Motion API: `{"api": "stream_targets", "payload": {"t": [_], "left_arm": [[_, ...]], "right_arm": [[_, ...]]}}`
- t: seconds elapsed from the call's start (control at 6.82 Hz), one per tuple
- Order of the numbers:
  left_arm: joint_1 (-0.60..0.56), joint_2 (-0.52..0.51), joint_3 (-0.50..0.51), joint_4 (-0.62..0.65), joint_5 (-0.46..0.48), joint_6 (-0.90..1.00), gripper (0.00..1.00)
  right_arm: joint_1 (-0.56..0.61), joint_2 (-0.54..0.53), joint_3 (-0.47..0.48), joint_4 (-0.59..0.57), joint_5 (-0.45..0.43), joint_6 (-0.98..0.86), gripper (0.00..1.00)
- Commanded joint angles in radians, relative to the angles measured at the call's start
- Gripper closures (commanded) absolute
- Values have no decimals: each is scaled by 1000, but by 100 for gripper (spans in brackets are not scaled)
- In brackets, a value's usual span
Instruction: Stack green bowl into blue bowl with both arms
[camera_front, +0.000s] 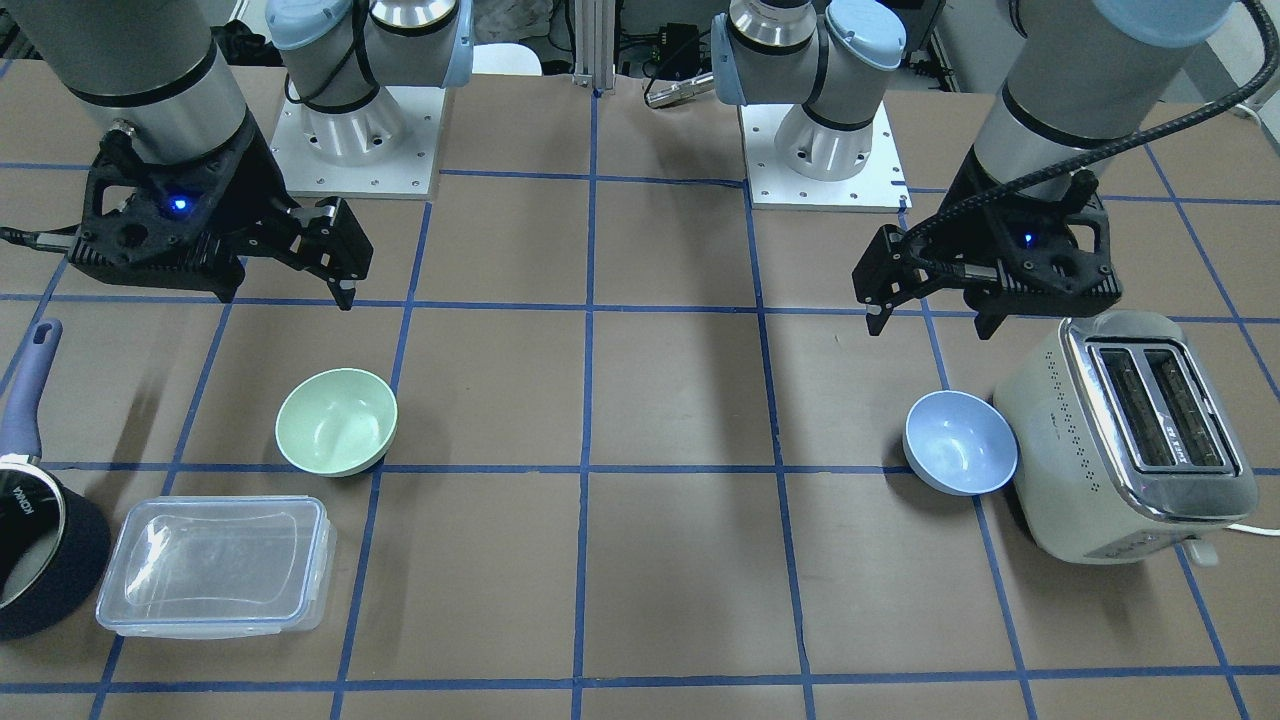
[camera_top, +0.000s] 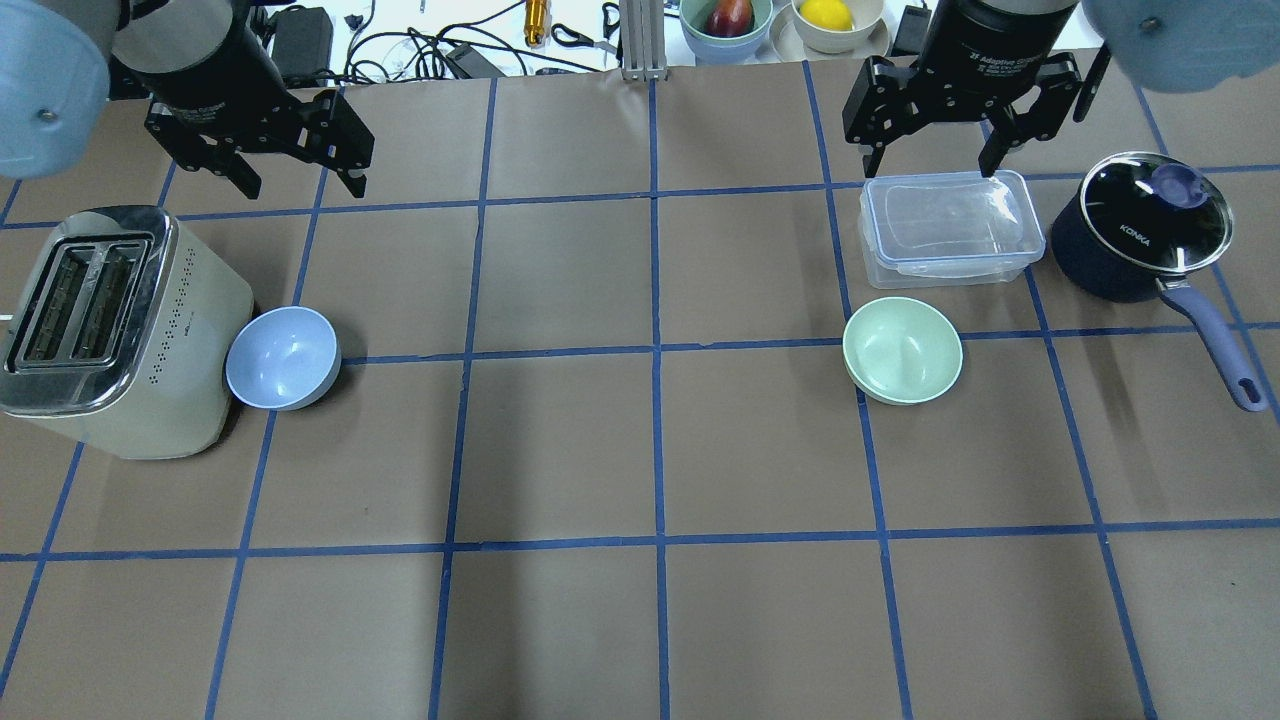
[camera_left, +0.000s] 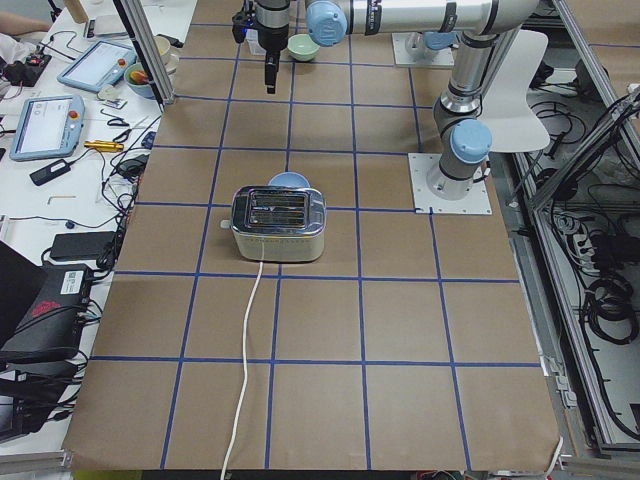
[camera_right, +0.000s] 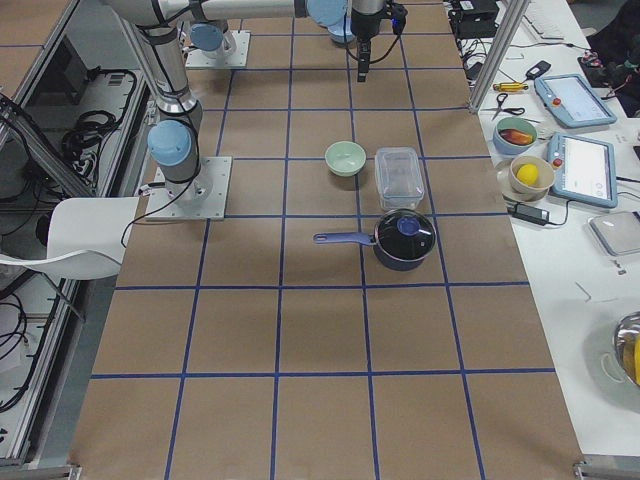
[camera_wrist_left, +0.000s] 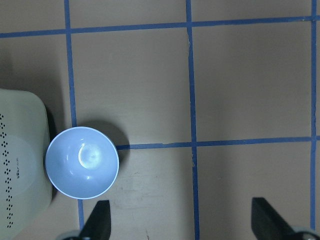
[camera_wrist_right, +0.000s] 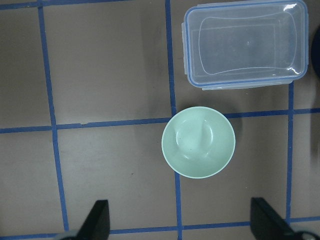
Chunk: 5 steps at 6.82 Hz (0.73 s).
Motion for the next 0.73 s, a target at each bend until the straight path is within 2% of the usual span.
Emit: {"api": "stream_targets", "payload": {"t": [0.0,0.59], "left_arm": [[-1,2,-4,-2,2,0,0],[-2,11,-3,-3,-2,0,0]], "right_arm": [[0,0,0,0,0,0,0],[0,-2,0,0,0,0,0]]}}
